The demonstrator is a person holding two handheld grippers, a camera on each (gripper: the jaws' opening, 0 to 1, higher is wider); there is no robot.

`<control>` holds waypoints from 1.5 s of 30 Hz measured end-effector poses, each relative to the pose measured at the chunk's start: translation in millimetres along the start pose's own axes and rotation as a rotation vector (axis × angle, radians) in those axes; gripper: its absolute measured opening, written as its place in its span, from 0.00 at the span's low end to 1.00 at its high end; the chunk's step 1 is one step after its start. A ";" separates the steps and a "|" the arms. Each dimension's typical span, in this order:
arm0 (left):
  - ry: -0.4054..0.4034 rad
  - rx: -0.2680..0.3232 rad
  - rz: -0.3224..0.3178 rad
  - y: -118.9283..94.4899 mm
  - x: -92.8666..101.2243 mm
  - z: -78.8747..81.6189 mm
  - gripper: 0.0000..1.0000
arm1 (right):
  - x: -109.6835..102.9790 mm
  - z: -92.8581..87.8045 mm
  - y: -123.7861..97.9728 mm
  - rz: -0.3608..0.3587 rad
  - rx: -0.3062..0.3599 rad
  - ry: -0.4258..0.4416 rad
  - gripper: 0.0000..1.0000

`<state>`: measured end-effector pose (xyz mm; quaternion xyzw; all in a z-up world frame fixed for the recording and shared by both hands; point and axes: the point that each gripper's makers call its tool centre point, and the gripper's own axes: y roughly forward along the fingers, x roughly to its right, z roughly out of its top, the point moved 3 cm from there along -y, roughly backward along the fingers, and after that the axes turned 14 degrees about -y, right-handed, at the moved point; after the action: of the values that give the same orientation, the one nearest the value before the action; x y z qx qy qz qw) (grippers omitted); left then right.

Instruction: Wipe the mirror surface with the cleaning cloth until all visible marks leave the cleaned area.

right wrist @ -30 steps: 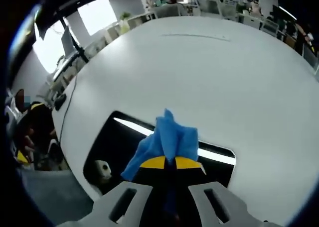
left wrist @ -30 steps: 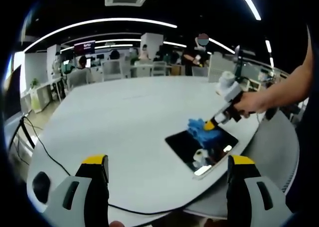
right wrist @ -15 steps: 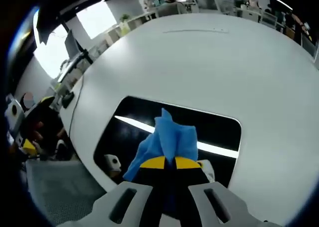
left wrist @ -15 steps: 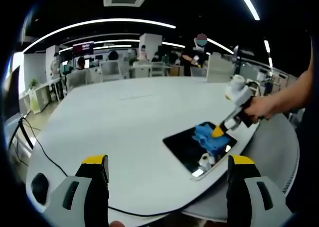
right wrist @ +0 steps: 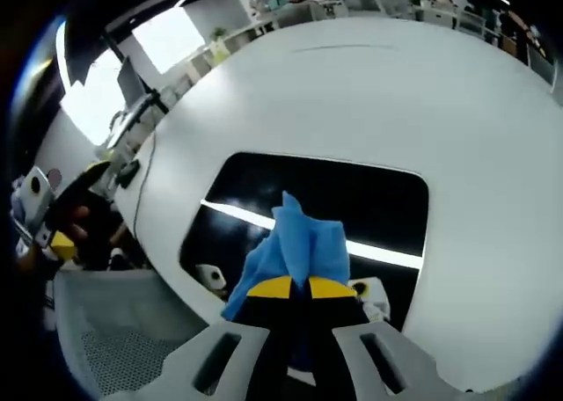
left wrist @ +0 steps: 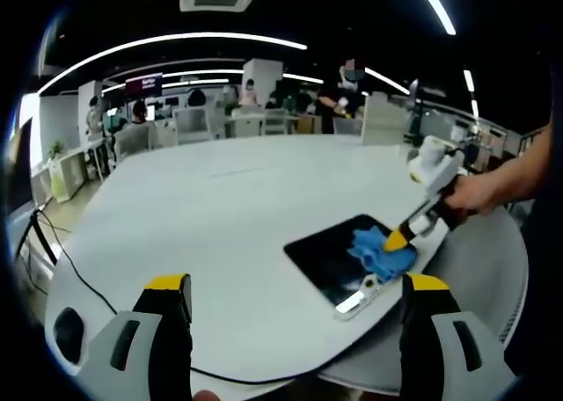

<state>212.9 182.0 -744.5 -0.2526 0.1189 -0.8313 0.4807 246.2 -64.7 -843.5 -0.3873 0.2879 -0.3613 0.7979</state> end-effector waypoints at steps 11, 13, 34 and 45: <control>0.002 -0.005 -0.003 0.3 0.7 0.3 1.00 | -7.8 -9.3 -5.2 0.030 -0.003 0.034 0.00; 0.003 -0.006 -0.003 0.0 1.3 0.3 1.00 | -8.2 -10.8 -6.2 0.043 -0.009 0.046 0.00; 0.006 -0.021 0.005 9.0 4.2 -0.3 1.00 | -0.3 -19.1 -13.5 0.116 -0.046 0.090 0.00; 0.004 -0.034 0.005 21.2 9.6 -3.7 1.00 | 19.3 -28.6 -24.6 0.102 -0.031 0.119 0.00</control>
<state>222.6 162.8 -754.0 -0.2587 0.1345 -0.8285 0.4782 227.4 -102.7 -842.0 -0.3624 0.3598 -0.3380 0.7906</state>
